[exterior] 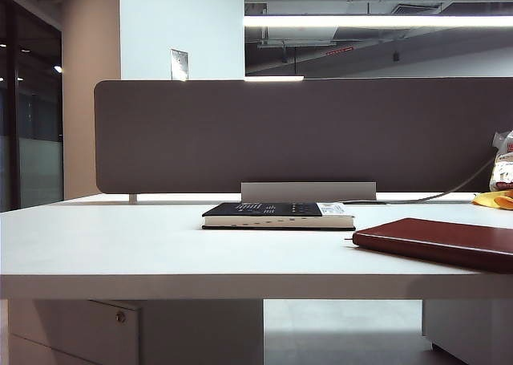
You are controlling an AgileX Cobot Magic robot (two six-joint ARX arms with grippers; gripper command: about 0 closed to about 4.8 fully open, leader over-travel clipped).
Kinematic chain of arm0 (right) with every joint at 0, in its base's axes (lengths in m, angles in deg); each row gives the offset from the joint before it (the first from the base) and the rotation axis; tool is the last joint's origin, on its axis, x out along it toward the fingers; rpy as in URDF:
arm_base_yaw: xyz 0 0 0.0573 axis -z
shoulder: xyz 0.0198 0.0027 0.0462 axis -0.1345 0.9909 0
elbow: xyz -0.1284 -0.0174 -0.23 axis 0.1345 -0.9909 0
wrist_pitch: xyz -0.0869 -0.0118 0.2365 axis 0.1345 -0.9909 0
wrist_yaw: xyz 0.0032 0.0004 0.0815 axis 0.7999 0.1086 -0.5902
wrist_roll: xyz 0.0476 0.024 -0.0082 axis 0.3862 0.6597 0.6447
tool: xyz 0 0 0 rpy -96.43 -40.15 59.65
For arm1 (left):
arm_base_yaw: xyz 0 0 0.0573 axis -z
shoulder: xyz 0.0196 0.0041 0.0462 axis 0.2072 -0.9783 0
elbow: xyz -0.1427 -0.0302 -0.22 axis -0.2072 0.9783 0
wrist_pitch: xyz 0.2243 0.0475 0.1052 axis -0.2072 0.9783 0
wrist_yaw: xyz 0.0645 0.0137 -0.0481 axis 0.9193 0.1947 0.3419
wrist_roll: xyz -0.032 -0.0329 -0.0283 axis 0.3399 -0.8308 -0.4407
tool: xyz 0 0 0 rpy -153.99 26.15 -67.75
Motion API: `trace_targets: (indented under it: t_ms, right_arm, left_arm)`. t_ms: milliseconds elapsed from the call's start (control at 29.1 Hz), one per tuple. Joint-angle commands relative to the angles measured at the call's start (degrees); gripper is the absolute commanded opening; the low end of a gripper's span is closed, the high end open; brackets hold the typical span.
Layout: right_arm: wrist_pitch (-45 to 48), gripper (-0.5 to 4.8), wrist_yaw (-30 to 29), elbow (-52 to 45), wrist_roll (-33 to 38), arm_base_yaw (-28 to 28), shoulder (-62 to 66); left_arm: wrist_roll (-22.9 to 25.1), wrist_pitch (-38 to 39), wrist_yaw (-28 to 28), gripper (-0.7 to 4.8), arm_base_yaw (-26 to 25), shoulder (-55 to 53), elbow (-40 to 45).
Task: Pick up the red book and place it on top of the black book.
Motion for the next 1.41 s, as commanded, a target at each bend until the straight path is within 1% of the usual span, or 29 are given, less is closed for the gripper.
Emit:
trace_targets:
  t_ms: [34,275,413,585,894,963,1135,1169,1204,1307,1410]
  right_arm:
    - [0.7,-0.01,-0.1,-0.2,0.1,-0.1,0.0]
    - [0.7,-0.01,-0.1,-0.2,0.1,-0.1,0.0]
    - [0.7,-0.01,-0.1,-0.2,0.1,-0.1,0.0]
    - [0.8,-0.01,-0.1,-0.2,0.1,-0.1,0.0]
    - [4.3,-0.01,-0.2,-0.2,0.4,-0.1,0.0]
    - [5.1,-0.01,-0.4,-0.2,4.0,-0.1,0.0]
    - [8.1,-0.01,-0.4,-0.2,21.6,-0.1,0.0]
    - [8.1,-0.01,-0.4,-0.2,24.0,-0.1,0.0]
    - [8.0,-0.01,-0.4,-0.2,25.7,-0.1,0.0]
    - [7.9,-0.02,-2.9,-0.2,29.8,-0.1,0.0]
    - [6.4,-0.02,-7.3,-0.2,35.1,-0.1,0.0]
  left_arm:
    - [0.5,-0.5,0.2,-0.06,-0.1,0.0,0.0]
    - [0.6,1.6,0.6,-0.06,-0.1,0.0,0.0]
    - [1.4,2.9,0.6,-0.06,-0.1,0.0,0.0]
    - [1.5,2.9,0.6,-0.06,-0.1,0.0,0.0]
    - [1.3,2.9,0.4,-0.06,-0.1,0.0,0.0]
    - [1.3,2.9,0.4,-0.06,-0.1,0.0,0.0]
    - [-1.7,2.9,0.4,-0.06,-0.1,0.0,0.0]
    - [-2.1,2.9,0.4,-0.06,-0.1,0.0,0.0]
    - [-2.6,2.9,0.4,-0.06,-0.1,0.0,0.0]
    - [-2.6,2.9,0.4,-0.06,-0.1,0.0,0.0]
    - [-2.6,2.9,0.3,-0.06,-0.1,0.0,0.0]
